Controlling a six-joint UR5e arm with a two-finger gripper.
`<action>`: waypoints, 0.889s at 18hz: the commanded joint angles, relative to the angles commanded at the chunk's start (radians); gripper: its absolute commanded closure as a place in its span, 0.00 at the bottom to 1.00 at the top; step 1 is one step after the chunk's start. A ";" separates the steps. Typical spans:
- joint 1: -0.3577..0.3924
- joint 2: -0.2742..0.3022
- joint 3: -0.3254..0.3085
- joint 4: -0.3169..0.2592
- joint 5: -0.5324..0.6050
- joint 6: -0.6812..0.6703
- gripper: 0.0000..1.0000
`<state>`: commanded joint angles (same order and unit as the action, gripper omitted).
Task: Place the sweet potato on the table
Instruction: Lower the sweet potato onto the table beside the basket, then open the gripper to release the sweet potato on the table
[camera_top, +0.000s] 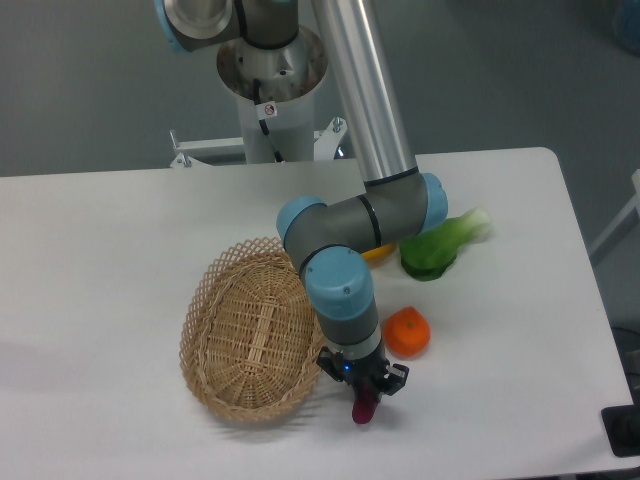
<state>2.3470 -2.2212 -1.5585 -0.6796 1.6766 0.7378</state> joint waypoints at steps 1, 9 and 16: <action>0.000 0.000 0.002 0.000 0.000 0.000 0.53; 0.000 0.064 0.014 -0.009 0.002 -0.014 0.00; 0.061 0.126 0.084 -0.020 0.000 0.038 0.00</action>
<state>2.4082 -2.0955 -1.4743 -0.6994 1.6766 0.7759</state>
